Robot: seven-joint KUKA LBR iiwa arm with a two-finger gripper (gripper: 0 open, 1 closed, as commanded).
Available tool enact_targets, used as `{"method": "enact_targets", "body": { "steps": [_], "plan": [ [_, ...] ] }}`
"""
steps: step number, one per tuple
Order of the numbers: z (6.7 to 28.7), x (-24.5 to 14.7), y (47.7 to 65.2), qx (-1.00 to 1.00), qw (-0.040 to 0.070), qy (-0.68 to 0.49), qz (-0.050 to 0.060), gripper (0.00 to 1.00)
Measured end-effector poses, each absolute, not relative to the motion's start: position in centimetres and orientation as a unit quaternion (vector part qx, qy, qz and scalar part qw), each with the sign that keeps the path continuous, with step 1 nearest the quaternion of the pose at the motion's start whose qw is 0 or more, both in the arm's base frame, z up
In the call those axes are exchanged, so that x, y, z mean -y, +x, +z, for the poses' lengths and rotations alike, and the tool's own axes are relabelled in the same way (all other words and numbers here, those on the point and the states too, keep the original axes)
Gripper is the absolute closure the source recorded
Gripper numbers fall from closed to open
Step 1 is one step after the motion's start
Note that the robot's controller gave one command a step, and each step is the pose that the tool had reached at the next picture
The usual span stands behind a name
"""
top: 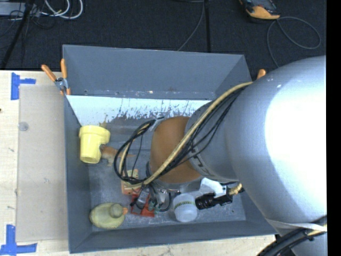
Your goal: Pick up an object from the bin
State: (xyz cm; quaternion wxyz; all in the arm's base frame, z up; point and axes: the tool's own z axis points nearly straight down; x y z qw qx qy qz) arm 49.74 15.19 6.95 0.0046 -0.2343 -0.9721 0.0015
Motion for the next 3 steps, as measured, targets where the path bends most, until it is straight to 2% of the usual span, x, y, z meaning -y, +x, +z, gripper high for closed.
{"method": "enact_targets", "body": {
  "steps": [1, 3],
  "plan": [
    [7.3, -15.1, 49.6, 0.972, 0.006, -0.234, 0.002, 1.0],
    [10.2, -15.1, 49.7, 0.972, 0.005, -0.234, 0.002, 1.0]
  ]
}}
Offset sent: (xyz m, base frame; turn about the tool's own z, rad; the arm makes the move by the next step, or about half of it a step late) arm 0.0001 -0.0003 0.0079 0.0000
